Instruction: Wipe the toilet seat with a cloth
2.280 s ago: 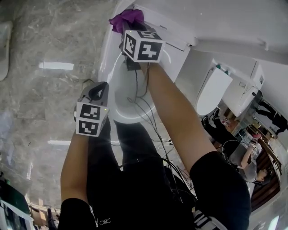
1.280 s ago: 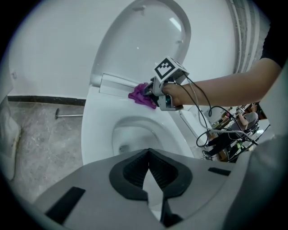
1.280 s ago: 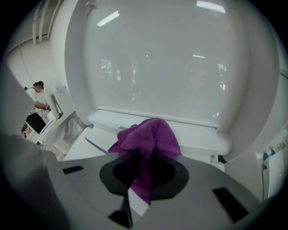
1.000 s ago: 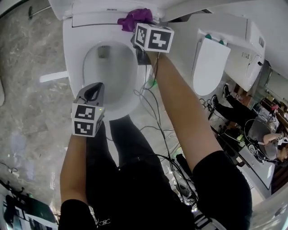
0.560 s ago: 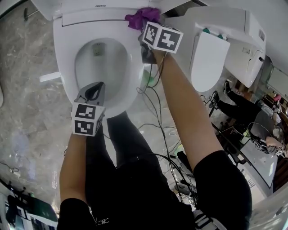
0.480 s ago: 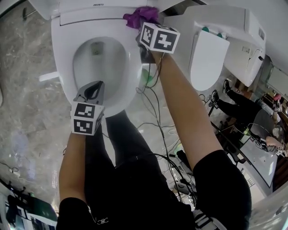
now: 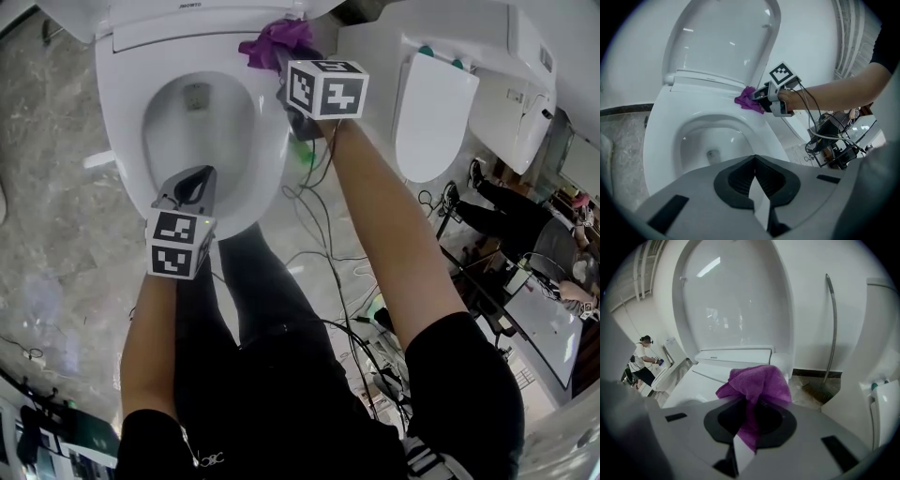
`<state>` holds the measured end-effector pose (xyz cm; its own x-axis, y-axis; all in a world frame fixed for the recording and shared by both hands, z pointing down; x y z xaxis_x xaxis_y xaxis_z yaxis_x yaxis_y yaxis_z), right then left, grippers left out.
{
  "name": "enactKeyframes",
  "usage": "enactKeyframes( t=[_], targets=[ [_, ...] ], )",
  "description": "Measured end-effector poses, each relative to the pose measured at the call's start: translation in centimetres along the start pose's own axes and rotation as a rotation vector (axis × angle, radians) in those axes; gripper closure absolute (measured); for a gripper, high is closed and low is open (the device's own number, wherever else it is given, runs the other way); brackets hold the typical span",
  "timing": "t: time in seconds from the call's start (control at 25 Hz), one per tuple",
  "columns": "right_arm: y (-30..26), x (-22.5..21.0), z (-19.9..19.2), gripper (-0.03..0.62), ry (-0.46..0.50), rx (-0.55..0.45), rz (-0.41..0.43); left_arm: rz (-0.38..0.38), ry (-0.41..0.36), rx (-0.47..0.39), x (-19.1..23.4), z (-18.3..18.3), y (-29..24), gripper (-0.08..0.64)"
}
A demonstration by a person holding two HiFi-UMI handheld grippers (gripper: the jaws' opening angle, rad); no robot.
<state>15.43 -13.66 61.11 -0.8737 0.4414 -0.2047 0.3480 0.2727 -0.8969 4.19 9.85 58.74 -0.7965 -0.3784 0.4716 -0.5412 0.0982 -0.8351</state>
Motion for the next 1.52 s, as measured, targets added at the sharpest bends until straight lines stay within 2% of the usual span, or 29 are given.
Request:
enactKeyframes(
  t=[0.16, 0.4, 0.52, 1.08, 1.52],
  targets=[
    [0.2, 0.5, -1.0, 0.537, 0.005, 0.021, 0.049, 0.009, 0.006, 0.000, -0.4, -0.1, -0.4, 0.552],
    [0.6, 1.1, -2.8, 0.537, -0.053, 0.056, 0.203, 0.001, -0.007, 0.009, -1.6, 0.0, -1.0, 0.552],
    [0.8, 1.4, -3.4, 0.537, -0.065, 0.061, 0.247, 0.001, -0.012, 0.014, -1.9, 0.1, -1.2, 0.552],
    [1.6, 3.1, -6.8, 0.537, -0.046, 0.104, 0.335, 0.019, -0.004, 0.008, -3.2, 1.4, -1.2, 0.552],
    [2.5, 4.4, -10.4, 0.537, -0.009, 0.152, 0.416, 0.021, 0.017, 0.021, -4.6, 0.9, -1.7, 0.552]
  ],
)
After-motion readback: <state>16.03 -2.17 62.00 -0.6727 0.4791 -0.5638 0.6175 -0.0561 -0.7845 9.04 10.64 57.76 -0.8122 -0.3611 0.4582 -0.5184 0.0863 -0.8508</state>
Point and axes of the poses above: the fingertips, and each gripper's own axes: y backward along the fingers, x to its left, z out of its top, the point moved 2 cm from there along y, backward along the fingers, and after that the axes turned 14 degrees about x, right-handed, at the moved point
